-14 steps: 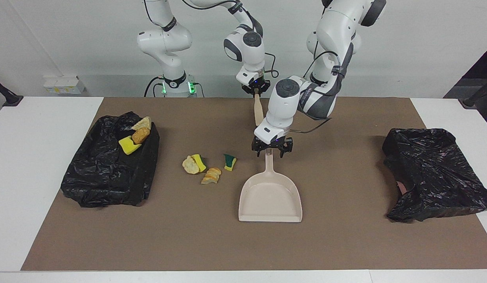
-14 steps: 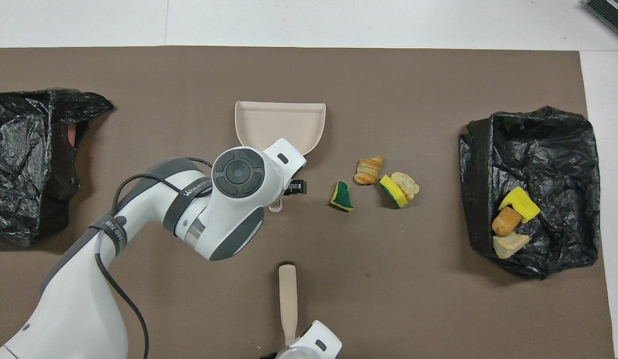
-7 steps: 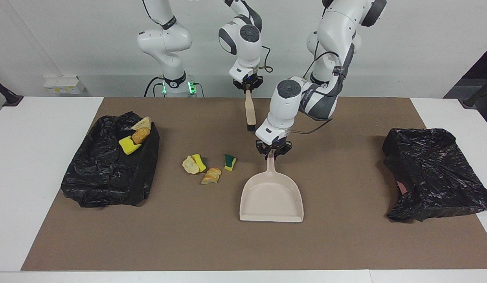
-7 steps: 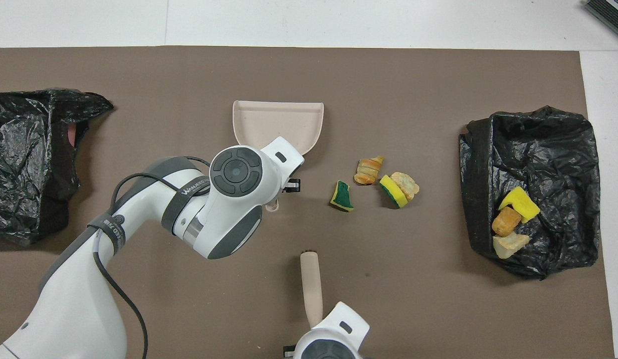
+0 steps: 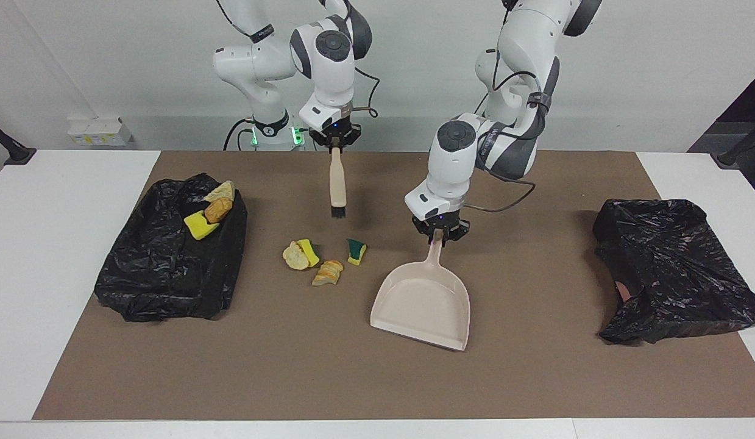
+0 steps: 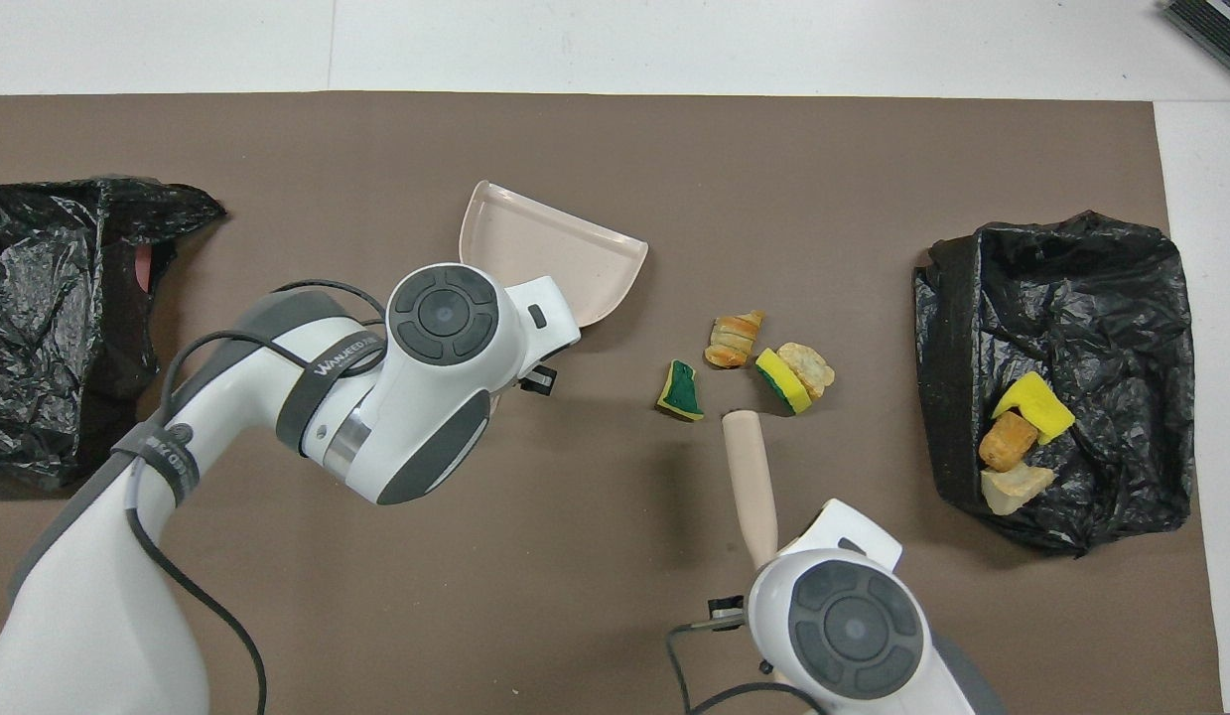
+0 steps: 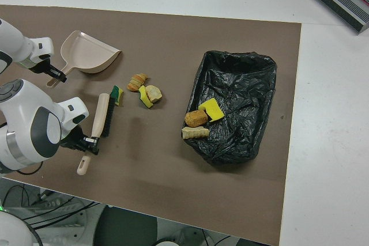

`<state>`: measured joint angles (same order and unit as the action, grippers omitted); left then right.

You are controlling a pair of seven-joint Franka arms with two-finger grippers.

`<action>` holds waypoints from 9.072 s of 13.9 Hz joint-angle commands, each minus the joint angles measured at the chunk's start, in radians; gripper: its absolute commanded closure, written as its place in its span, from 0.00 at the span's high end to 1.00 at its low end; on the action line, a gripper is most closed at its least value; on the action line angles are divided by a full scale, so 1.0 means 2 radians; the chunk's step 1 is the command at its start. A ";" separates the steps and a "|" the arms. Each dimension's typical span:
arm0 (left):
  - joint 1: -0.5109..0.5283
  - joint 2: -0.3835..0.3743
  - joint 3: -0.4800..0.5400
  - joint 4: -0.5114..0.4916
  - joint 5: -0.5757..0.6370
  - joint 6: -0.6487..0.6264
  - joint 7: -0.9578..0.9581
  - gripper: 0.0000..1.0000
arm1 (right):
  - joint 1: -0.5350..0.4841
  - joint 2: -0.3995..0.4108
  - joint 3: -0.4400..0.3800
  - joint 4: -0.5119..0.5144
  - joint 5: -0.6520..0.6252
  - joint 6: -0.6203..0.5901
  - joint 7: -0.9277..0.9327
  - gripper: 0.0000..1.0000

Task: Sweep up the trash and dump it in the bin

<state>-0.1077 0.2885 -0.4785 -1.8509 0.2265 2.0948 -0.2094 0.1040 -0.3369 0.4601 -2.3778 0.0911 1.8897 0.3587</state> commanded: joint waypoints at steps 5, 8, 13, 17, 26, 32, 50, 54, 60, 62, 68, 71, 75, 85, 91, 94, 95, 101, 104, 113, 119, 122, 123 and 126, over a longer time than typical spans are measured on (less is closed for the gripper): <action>0.039 -0.031 0.010 -0.006 0.002 -0.055 0.350 0.00 | -0.011 0.148 -0.109 0.081 -0.203 0.039 -0.097 0.00; 0.041 -0.041 0.010 -0.016 0.001 -0.069 0.472 0.00 | -0.011 0.194 -0.131 0.107 -0.236 0.063 -0.094 0.00; 0.017 -0.103 0.002 -0.108 0.001 -0.057 0.481 0.00 | 0.000 0.224 -0.130 0.101 -0.206 0.066 -0.063 0.00; 0.012 -0.120 -0.002 -0.135 -0.008 -0.055 0.419 0.00 | 0.017 0.237 -0.110 0.104 -0.142 0.067 -0.062 0.00; 0.010 -0.117 -0.002 -0.146 -0.008 -0.038 0.411 0.00 | 0.021 0.273 0.000 0.128 0.049 0.110 -0.060 0.00; 0.009 -0.112 0.037 -0.144 -0.008 -0.025 0.505 0.00 | 0.024 0.237 0.019 0.153 0.122 0.076 -0.045 0.00; 0.011 -0.177 0.372 -0.087 -0.130 -0.061 1.033 0.00 | 0.035 0.223 0.134 0.097 0.066 0.108 0.205 0.00; 0.013 -0.144 0.472 -0.016 -0.141 -0.080 1.077 0.00 | 0.035 0.224 0.134 0.079 0.063 0.123 0.204 0.00; 0.019 -0.059 0.556 0.109 -0.125 -0.087 1.129 0.00 | 0.031 0.242 0.134 0.075 0.063 0.154 0.199 0.41; 0.042 -0.037 0.555 0.135 -0.118 -0.081 1.128 0.00 | 0.029 0.244 0.134 0.079 0.061 0.153 0.186 0.58; 0.017 -0.016 0.548 0.142 0.041 -0.043 1.053 0.00 | 0.022 0.268 0.117 0.125 0.008 0.153 0.190 1.00; 0.014 -0.021 0.528 0.132 0.110 -0.040 1.006 0.00 | 0.016 0.257 0.052 0.155 -0.051 0.153 0.180 1.00; 0.015 -0.049 0.492 0.096 0.219 -0.036 0.926 0.00 | 0.017 0.222 -0.055 0.180 -0.054 0.143 0.064 1.00; 0.015 -0.073 0.447 0.099 0.396 -0.123 0.808 0.00 | 0.016 0.182 -0.257 0.291 -0.064 -0.004 -0.131 1.00; 0.016 -0.078 0.361 0.108 0.470 -0.236 0.754 0.00 | 0.015 0.143 -0.300 0.392 -0.064 -0.158 -0.181 1.00; 0.022 -0.087 0.333 0.125 0.459 -0.253 0.757 0.00 | 0.013 0.136 -0.307 0.425 -0.064 -0.210 -0.185 1.00; 0.022 -0.096 0.327 0.125 0.441 -0.251 0.759 0.00 | 0.013 0.132 -0.305 0.423 -0.064 -0.210 -0.185 1.00; 0.018 -0.113 0.299 0.109 0.197 -0.244 0.668 0.00 | 0.014 0.116 -0.304 0.400 -0.049 -0.210 -0.181 1.00; 0.016 -0.111 0.261 0.078 0.119 -0.240 0.547 0.00 | 0.014 0.116 -0.304 0.398 -0.049 -0.211 -0.180 1.00; 0.016 -0.048 0.110 0.060 -0.006 -0.158 0.213 0.00 | 0.014 0.099 -0.307 0.368 -0.053 -0.189 -0.198 1.00; 0.016 0.028 0.017 0.099 -0.010 -0.107 -0.010 0.00 | 0.014 0.103 -0.305 0.371 -0.052 -0.186 -0.192 1.00; 0.008 0.054 -0.013 0.120 -0.010 -0.096 -0.095 0.00 | 0.014 0.103 -0.302 0.371 -0.052 -0.186 -0.192 1.00; 0.006 0.059 -0.017 0.127 -0.010 -0.084 -0.124 0.00 | 0.014 0.103 -0.302 0.371 -0.052 -0.186 -0.192 1.00; 0.005 0.082 -0.029 0.142 -0.014 -0.052 -0.184 0.00 | 0.014 0.103 -0.302 0.371 -0.052 -0.186 -0.192 1.00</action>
<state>-0.0943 0.4054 -0.5235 -1.6185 0.2136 1.9672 -0.5254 0.1379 -0.1080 -0.1462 -1.6051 -0.0265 1.4953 0.0053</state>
